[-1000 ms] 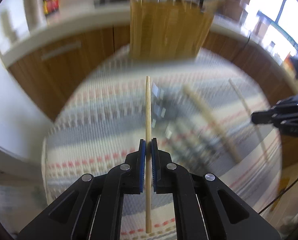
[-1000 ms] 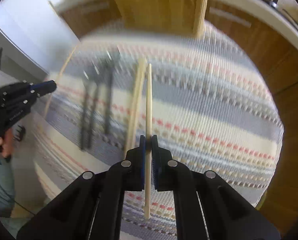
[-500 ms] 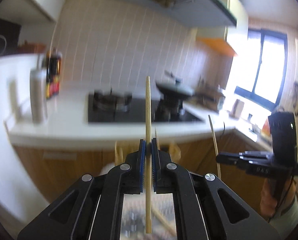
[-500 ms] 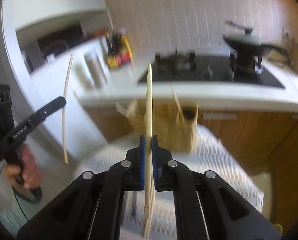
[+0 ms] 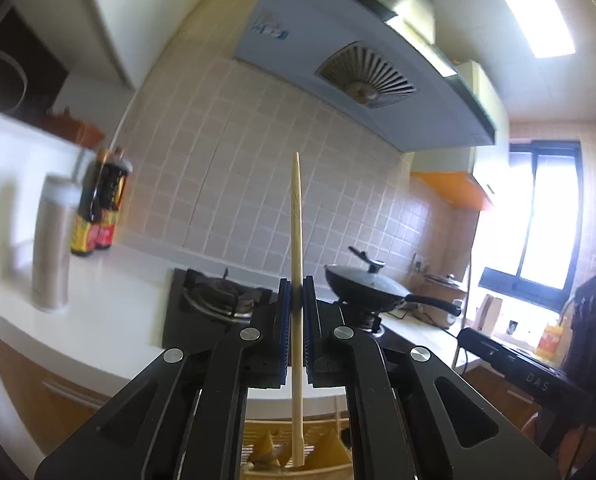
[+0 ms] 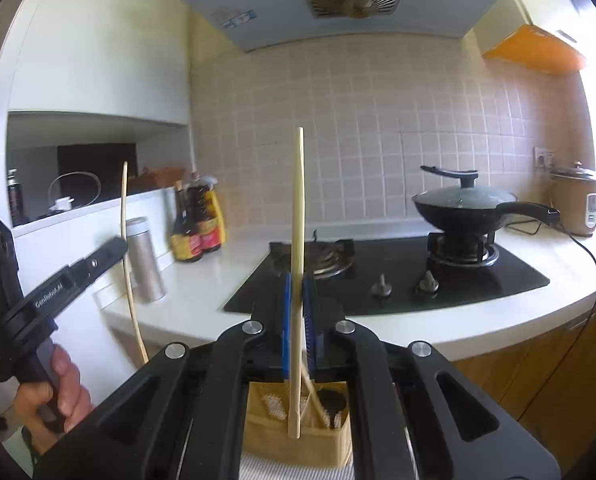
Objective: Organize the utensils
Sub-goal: 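Raise both chopsticks over the yellow basket, lower them in, and open both tools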
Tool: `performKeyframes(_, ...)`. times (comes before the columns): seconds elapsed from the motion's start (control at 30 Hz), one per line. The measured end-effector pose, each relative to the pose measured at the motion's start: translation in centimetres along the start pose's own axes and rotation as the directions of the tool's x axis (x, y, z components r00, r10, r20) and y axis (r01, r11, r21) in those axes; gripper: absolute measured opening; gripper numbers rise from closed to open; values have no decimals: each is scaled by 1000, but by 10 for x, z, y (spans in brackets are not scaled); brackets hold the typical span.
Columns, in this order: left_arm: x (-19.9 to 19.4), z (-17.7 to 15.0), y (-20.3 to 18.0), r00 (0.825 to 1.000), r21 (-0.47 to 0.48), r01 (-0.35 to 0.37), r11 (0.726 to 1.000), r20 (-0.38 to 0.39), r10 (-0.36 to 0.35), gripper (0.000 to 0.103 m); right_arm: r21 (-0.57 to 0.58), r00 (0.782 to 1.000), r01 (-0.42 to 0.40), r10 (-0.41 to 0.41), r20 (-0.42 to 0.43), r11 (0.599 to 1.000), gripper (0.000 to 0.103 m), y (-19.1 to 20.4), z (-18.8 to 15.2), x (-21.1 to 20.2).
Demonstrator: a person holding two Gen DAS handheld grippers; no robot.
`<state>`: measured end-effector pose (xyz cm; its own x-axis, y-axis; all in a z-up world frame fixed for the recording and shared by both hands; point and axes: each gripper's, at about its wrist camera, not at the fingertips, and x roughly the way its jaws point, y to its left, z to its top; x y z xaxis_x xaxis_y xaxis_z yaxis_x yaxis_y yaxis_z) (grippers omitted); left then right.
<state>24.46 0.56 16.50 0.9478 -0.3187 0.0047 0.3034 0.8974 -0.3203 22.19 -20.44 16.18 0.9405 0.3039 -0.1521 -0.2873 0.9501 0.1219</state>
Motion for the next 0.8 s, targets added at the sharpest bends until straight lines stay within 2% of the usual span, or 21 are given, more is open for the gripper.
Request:
performKeyframes(0.3, 45, -36, 26, 998, 30, -57, 998, -34, 58, 4, -46, 998, 57, -57, -15, 997, 5, -7, -43, 59)
performKeyframes(0.63, 54, -56, 42, 994, 17, -73, 997, -83, 74, 5, -56, 995, 78, -81, -60, 995, 5, -12, -65, 66)
performKeyframes(0.7, 53, -55, 43, 993, 13, -61, 998, -98, 62, 13, -54, 994, 55, -60, -96, 997, 6, -14, -66, 65)
performKeyframes(0.77, 45, -52, 43, 993, 7, -53, 999, -106, 54, 46, -45, 991, 40, -45, -128, 998, 9, -14, -67, 63)
performKeyframes(0.8, 39, -50, 43, 993, 5, -51, 999, -102, 51, 51, -41, 989, 28, -33, -147, 999, 11, -15, -68, 61)
